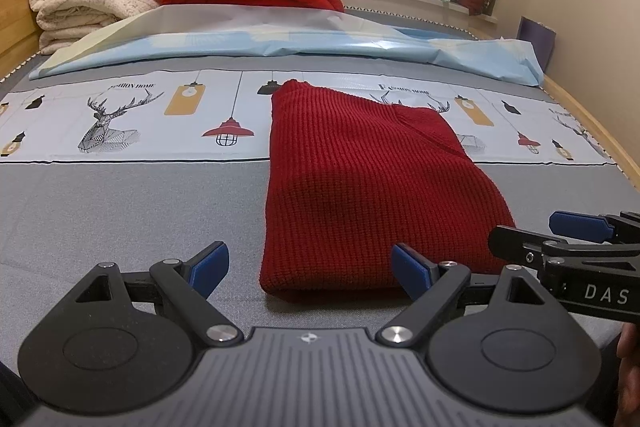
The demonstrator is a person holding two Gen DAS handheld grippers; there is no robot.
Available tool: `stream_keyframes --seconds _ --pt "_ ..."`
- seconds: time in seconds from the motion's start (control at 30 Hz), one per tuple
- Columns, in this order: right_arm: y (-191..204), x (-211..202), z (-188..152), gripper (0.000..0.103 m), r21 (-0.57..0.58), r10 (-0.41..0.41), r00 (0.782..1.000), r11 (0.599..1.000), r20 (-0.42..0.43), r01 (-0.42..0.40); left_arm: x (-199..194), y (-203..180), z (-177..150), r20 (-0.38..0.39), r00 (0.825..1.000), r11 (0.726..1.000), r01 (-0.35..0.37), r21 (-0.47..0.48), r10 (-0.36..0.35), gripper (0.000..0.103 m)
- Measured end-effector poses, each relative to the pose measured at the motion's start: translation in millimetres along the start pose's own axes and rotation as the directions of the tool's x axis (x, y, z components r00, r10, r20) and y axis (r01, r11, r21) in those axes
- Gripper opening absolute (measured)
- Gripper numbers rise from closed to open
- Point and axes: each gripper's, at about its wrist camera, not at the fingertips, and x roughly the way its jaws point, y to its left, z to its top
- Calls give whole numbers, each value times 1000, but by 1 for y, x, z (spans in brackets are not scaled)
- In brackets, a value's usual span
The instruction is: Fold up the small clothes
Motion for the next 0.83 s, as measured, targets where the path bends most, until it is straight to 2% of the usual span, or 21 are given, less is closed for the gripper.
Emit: stream_keyframes --seconds 0.83 --pt "1 0 0 81 1 1 1000 1000 -1 -1 4 2 -1 -13 1000 1000 -1 -10 1 92"
